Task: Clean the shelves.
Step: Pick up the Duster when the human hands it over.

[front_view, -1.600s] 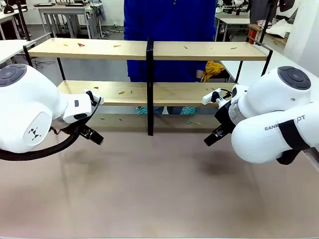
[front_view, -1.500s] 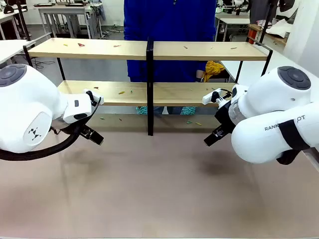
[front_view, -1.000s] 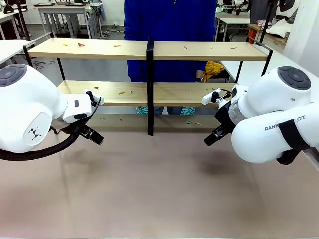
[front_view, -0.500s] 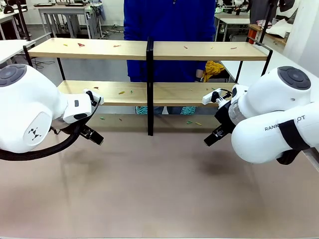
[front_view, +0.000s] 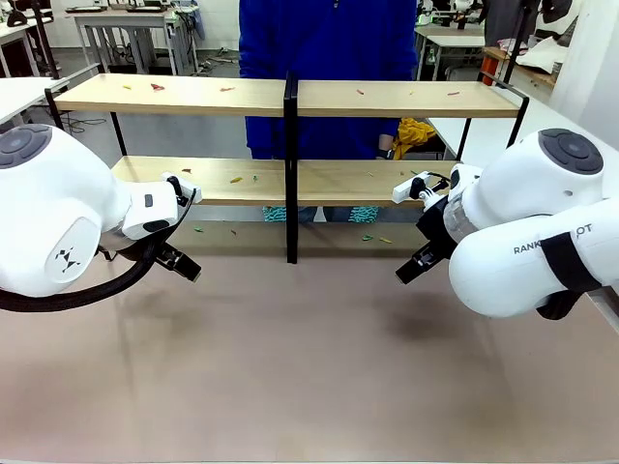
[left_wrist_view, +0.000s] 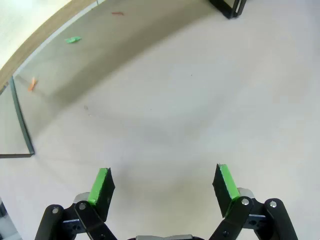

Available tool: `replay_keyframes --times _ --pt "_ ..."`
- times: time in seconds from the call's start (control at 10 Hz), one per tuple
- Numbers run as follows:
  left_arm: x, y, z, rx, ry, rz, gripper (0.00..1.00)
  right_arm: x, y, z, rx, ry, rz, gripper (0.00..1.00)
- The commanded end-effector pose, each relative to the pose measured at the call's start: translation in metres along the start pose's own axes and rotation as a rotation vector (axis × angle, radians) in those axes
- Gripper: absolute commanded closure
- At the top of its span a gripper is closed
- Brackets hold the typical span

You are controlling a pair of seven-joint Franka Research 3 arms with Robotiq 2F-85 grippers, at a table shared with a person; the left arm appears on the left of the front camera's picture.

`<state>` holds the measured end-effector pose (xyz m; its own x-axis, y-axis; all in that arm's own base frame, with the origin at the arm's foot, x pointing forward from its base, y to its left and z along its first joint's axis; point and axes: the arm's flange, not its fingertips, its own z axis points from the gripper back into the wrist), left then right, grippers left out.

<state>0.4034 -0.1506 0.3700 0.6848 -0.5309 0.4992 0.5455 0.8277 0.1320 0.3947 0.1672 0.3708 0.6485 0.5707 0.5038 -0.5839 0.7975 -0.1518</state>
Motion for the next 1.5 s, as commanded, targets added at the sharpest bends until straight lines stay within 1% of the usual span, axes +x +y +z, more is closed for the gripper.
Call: replay_keyframes --times 0.0,0.2,0.3,0.4,0.5,0.6,0.7,0.8,0.9,1.0,1.1,1.2,1.3,1.4 --pt "0.000 0.000 0.000 0.000 0.000 0.000 0.00 0.000 0.000 0.000 0.000 0.000 -0.001 0.00" --pt "0.000 0.000 0.000 0.000 0.000 0.000 0.00 0.000 0.000 0.000 0.000 0.000 0.000 0.00" --pt "-0.004 -0.001 0.011 0.026 -0.002 -0.061 0.00 0.000 0.005 0.000 0.022 0.033 0.018 0.00" --pt "-0.011 -0.003 0.056 0.005 -0.088 -0.104 0.00 0.008 0.009 0.038 0.018 -0.035 0.045 0.00" --pt "-0.023 -0.010 0.113 -0.005 -0.174 -0.184 0.00 0.010 0.008 0.089 -0.007 -0.115 0.061 0.00" --pt "-0.046 -0.017 0.170 -0.023 -0.240 -0.269 0.00 0.003 0.006 0.148 -0.026 -0.161 0.052 0.00" --pt "-0.073 -0.029 0.220 0.045 -0.305 -0.271 0.00 -0.007 0.011 0.201 -0.026 -0.169 0.050 0.00" --pt "-0.100 -0.044 0.252 0.071 -0.341 -0.299 0.00 -0.018 0.028 0.241 -0.027 -0.187 0.111 0.00" --pt "-0.127 -0.057 0.274 0.110 -0.403 -0.317 0.00 -0.034 0.049 0.276 -0.125 -0.238 0.164 0.00" --pt "-0.146 -0.055 0.284 0.106 -0.455 -0.333 0.00 -0.048 0.057 0.296 -0.161 -0.300 0.177 0.00" --pt "-0.158 -0.050 0.288 0.089 -0.496 -0.299 0.00 -0.059 0.056 0.308 -0.175 -0.338 0.152 0.00" --pt "-0.164 -0.049 0.289 0.060 -0.512 -0.294 0.00 -0.062 0.054 0.310 -0.168 -0.352 0.116 0.00" --pt "-0.164 -0.048 0.286 0.051 -0.487 -0.284 0.00 -0.062 0.050 0.307 -0.172 -0.360 0.086 0.00" --pt "-0.159 -0.048 0.280 0.115 -0.410 -0.264 0.00 -0.026 0.054 0.352 -0.168 -0.342 0.141 0.00"
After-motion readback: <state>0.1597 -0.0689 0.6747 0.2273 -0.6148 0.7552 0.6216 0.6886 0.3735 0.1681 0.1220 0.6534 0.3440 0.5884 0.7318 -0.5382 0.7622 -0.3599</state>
